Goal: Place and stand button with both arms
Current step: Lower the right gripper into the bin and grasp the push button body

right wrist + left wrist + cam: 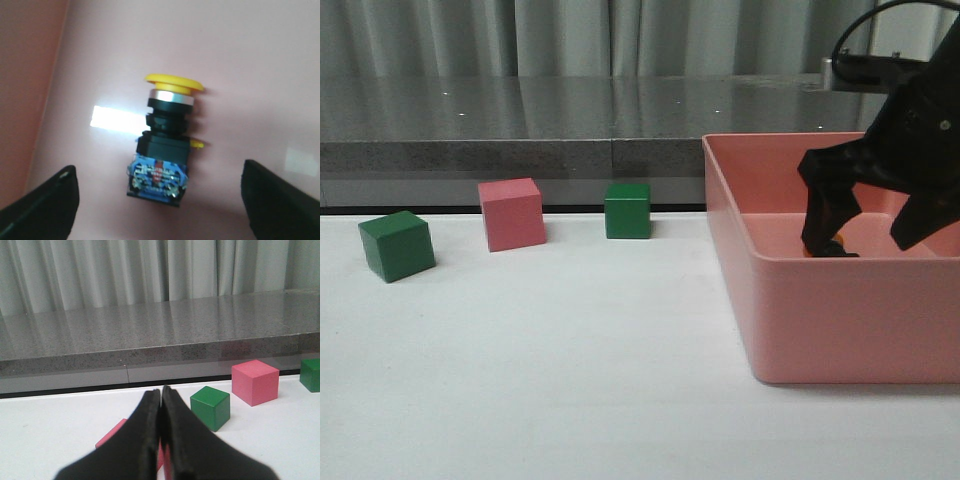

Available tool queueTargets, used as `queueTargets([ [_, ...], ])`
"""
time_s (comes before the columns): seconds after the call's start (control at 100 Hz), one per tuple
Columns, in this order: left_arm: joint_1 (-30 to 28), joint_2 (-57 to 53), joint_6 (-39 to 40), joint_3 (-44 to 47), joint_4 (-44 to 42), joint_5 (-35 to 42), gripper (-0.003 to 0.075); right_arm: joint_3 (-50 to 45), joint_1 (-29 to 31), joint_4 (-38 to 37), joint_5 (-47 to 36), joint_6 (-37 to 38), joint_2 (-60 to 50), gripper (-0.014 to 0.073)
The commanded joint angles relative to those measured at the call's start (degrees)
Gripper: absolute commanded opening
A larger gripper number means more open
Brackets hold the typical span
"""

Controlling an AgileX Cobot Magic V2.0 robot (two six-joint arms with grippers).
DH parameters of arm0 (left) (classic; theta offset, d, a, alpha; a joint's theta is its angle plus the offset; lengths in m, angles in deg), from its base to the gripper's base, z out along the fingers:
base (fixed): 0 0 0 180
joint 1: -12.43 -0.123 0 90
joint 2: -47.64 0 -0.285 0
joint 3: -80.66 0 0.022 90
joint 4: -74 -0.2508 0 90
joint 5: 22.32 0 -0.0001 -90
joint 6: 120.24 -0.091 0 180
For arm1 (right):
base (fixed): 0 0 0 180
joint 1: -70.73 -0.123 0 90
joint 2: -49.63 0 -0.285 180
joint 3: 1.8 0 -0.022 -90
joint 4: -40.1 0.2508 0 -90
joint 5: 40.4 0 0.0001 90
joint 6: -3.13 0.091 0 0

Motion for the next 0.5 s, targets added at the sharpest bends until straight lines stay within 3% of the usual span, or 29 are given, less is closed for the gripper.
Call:
queueTargets([
  [0.0, 0.0, -1.8, 0.6, 1.7, 0.4, 4.2, -0.0019, 2.0, -0.2, 0.6, -4.4, -0.6, -0.2, 0.065],
  [0.15, 0.0, -1.8, 0.6, 1.7, 0.4, 4.2, -0.0019, 3.0, -0.2, 0.6, -4.9, -0.6, 3.0, 0.061],
  [0.22, 0.0, -1.8, 0.6, 1.7, 0.4, 4.2, -0.0019, 3.5, -0.2, 0.6, -4.3, -0.6, 4.1, 0.0523],
  [0.39, 0.0, -1.8, 0.6, 1.7, 0.4, 4.2, -0.0019, 3.5, -0.2, 0.6, -3.1, -0.6, 4.3, 0.0219],
  [0.49, 0.0, -1.8, 0.6, 1.7, 0.4, 4.2, -0.0019, 4.1, -0.2, 0.6, -1.0, -0.6, 3.5, 0.0164],
])
